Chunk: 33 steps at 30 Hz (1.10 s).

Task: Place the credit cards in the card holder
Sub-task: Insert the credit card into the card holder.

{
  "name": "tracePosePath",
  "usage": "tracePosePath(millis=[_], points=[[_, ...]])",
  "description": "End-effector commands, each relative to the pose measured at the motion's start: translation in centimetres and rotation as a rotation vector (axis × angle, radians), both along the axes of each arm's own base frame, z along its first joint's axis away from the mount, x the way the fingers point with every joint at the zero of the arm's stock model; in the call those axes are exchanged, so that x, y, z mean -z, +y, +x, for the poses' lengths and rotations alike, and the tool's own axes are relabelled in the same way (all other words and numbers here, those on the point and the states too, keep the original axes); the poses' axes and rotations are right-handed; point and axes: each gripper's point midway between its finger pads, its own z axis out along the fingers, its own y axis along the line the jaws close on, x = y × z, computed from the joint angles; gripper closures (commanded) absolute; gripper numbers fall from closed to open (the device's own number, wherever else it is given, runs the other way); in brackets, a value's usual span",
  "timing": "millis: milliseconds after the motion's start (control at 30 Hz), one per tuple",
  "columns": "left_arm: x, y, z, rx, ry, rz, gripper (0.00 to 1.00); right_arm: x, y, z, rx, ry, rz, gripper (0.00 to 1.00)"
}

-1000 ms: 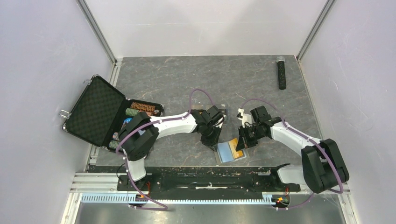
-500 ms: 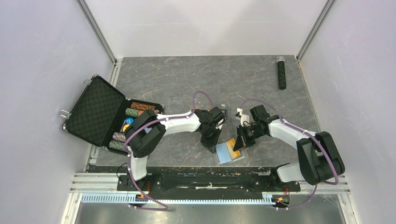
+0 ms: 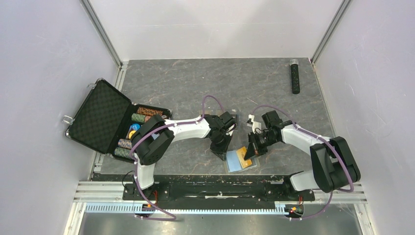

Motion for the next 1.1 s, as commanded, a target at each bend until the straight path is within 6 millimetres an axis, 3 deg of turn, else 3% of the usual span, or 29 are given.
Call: tracePosePath(millis=[0,300,633,1067], points=[[2.4,1.2,-0.5,0.023,-0.004,0.079,0.90,0.8,-0.4,0.1,0.010,0.006,-0.009,1.00],[2.8,1.3,-0.7,0.022,0.002,0.083,0.91,2.3,0.5,-0.9,0.033,0.030,0.080,1.00],[2.8,1.1,-0.8,0.030,0.002,0.081,0.91,2.7,1.1,0.2,0.076,0.019,0.107,1.00],[3.0,1.0,-0.8,0.034,0.007,0.082,0.92,3.1,-1.6,2.0,0.220,-0.034,0.011,1.00]])
